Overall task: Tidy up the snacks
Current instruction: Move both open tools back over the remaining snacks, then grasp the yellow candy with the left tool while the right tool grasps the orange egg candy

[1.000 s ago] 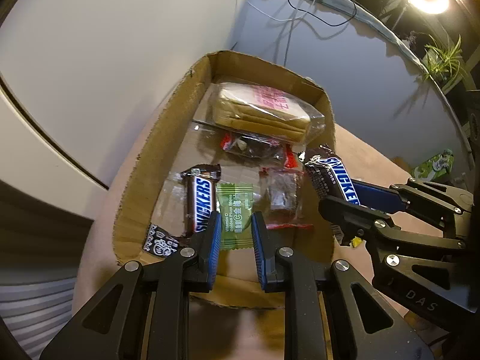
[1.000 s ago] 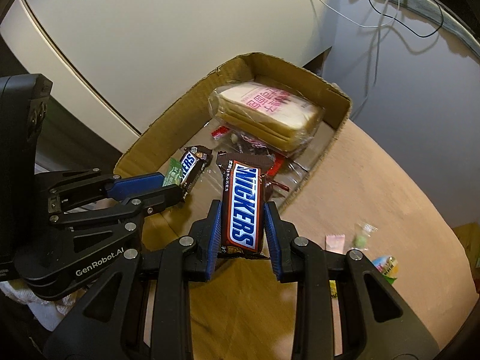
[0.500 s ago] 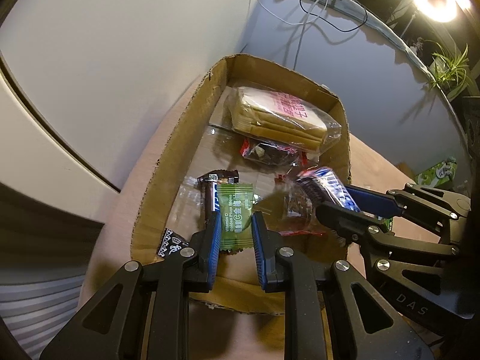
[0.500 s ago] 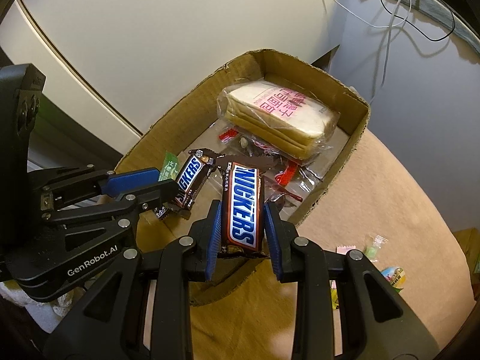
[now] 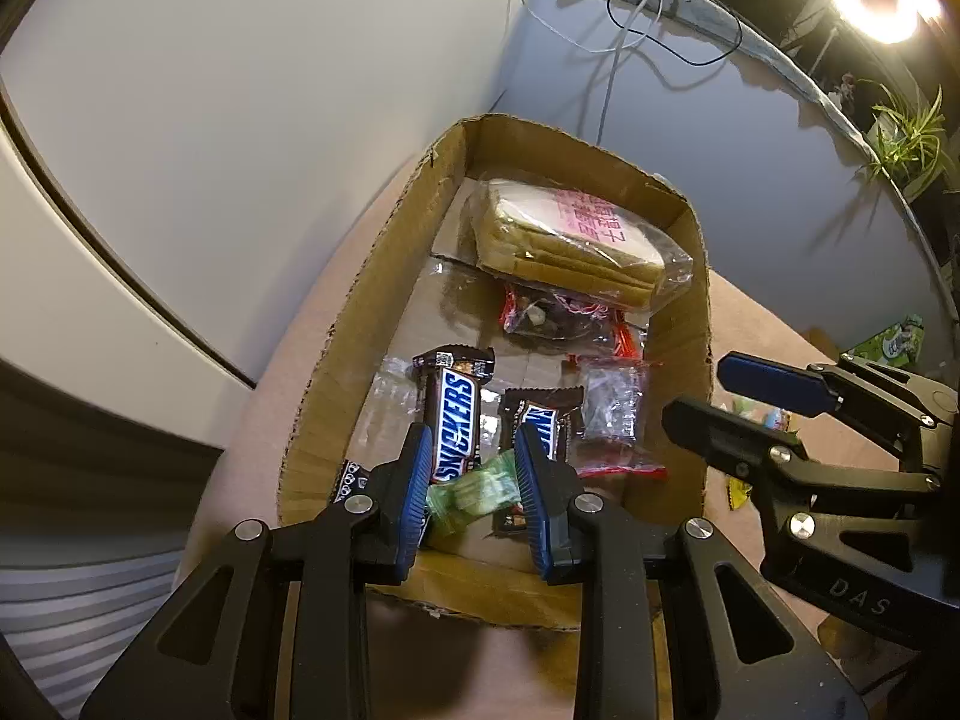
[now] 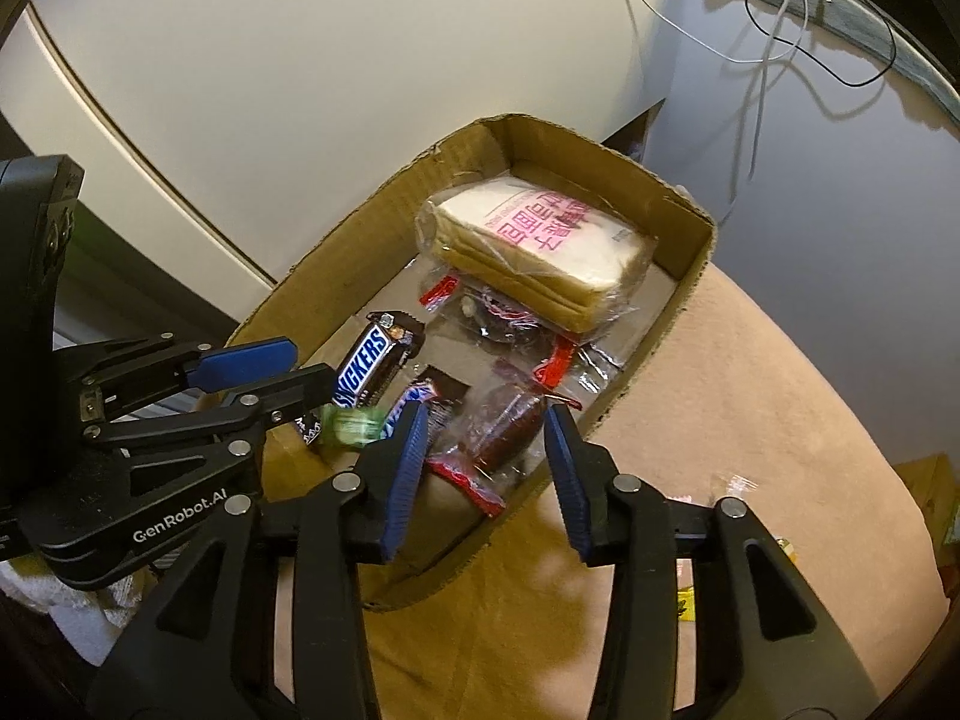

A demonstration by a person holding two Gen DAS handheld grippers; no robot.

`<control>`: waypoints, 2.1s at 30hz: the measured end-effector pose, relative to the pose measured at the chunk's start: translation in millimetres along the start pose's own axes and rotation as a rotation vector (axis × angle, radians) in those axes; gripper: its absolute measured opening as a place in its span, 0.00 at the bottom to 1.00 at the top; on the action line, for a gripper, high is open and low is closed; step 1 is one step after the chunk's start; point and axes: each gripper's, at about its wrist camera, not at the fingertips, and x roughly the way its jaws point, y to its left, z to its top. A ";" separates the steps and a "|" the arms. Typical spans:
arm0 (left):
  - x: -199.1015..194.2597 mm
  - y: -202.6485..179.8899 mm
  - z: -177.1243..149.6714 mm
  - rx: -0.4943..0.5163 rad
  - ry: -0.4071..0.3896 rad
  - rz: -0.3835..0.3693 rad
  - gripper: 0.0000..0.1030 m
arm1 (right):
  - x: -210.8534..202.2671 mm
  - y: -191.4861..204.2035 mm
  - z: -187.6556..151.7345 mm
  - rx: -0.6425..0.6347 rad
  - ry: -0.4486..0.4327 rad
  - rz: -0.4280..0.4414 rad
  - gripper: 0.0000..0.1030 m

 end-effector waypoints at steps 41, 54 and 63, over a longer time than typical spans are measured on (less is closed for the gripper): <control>22.4 -172.9 -37.3 0.411 0.114 -0.209 0.30 | -96.2 -155.5 -179.9 0.458 -0.025 -0.169 0.75; 67.8 -226.6 -43.1 0.567 0.203 -0.193 0.30 | -70.9 -134.5 -206.1 0.474 0.022 -0.137 0.72; 83.0 -240.0 -43.7 0.618 0.205 -0.174 0.30 | -58.8 -138.9 -209.8 0.504 0.034 -0.123 0.67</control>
